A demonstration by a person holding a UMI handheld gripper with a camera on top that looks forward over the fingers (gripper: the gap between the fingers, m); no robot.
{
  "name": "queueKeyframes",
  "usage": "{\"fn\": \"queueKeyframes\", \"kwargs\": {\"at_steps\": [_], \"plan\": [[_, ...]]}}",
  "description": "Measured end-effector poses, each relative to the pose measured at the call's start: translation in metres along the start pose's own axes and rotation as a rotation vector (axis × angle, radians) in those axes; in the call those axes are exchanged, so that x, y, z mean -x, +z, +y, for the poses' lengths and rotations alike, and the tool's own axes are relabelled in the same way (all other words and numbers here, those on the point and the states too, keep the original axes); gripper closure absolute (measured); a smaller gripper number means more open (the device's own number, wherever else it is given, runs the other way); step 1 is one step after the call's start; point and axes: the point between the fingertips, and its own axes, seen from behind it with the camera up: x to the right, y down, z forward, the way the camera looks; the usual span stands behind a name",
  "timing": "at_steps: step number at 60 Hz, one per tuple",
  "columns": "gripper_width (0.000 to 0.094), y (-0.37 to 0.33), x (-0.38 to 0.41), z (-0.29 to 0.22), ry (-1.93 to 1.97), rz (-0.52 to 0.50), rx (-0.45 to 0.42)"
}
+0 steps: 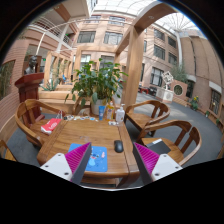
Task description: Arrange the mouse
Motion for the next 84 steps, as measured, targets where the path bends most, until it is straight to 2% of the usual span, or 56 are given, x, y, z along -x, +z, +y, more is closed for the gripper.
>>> {"fn": "queueKeyframes", "kwargs": {"at_steps": [9, 21, 28, 60, 71, 74, 78, 84], "plan": [[0.0088, 0.014, -0.005, 0.044, 0.013, 0.0, 0.094], [0.0087, 0.11, -0.021, 0.141, 0.057, -0.013, 0.225], [0.0083, 0.159, -0.033, 0.169, 0.058, 0.018, 0.251], [0.0084, 0.382, -0.057, 0.166, 0.046, 0.055, 0.243], [0.0197, 0.424, -0.056, 0.174, 0.077, 0.039, 0.28], [0.0251, 0.43, -0.051, 0.177, 0.087, 0.021, 0.293], [0.0405, 0.438, -0.05, 0.174, 0.099, 0.014, 0.272], [0.0478, 0.437, -0.049, 0.174, 0.075, 0.017, 0.265]]}}
